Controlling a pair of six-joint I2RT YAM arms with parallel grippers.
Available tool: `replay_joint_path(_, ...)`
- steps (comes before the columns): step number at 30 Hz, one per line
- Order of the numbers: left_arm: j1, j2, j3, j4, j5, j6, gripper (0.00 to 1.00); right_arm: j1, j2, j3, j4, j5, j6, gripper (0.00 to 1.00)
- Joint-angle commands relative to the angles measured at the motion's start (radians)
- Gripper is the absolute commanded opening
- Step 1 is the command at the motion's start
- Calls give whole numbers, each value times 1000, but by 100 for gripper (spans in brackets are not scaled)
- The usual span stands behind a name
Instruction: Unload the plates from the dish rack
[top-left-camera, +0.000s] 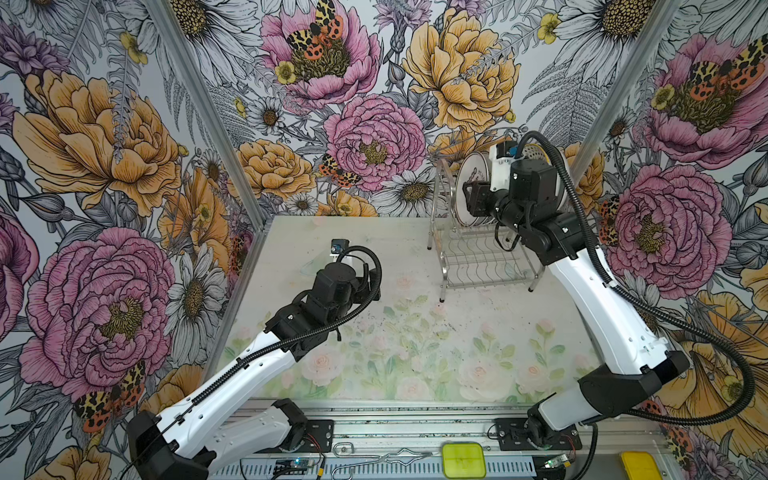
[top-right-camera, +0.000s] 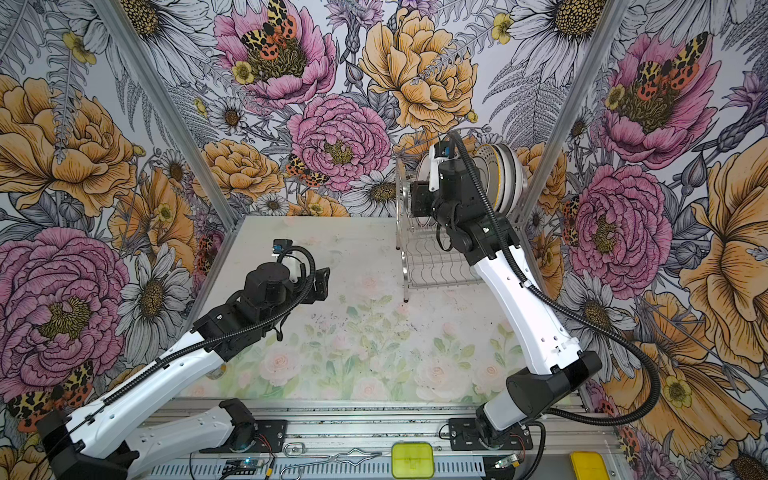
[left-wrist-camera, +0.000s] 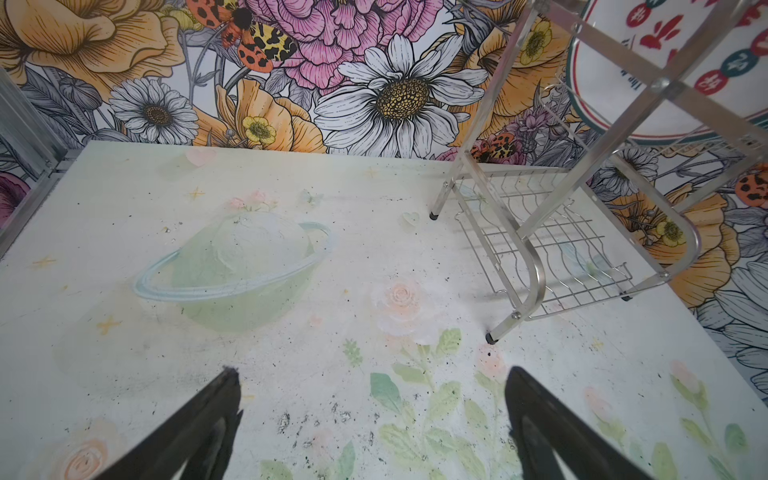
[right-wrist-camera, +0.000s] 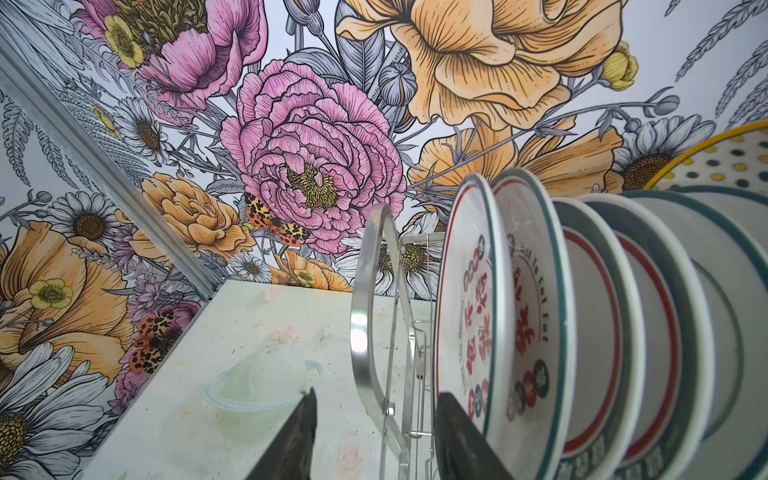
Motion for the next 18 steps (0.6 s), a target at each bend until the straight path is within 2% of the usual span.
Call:
replay_joint_path(1,15,-20,-20,-1,22,4,99,-1,-31,-13,8,-18,24,48)
replay_joint_path(10,28,-13,-14,0,42,13,99,-24,-61,-33,5,0,20,56)
replay_joint_path(18,29,-4,-13,2,51,7,99,-46,-104,-73,4,7,18,57)
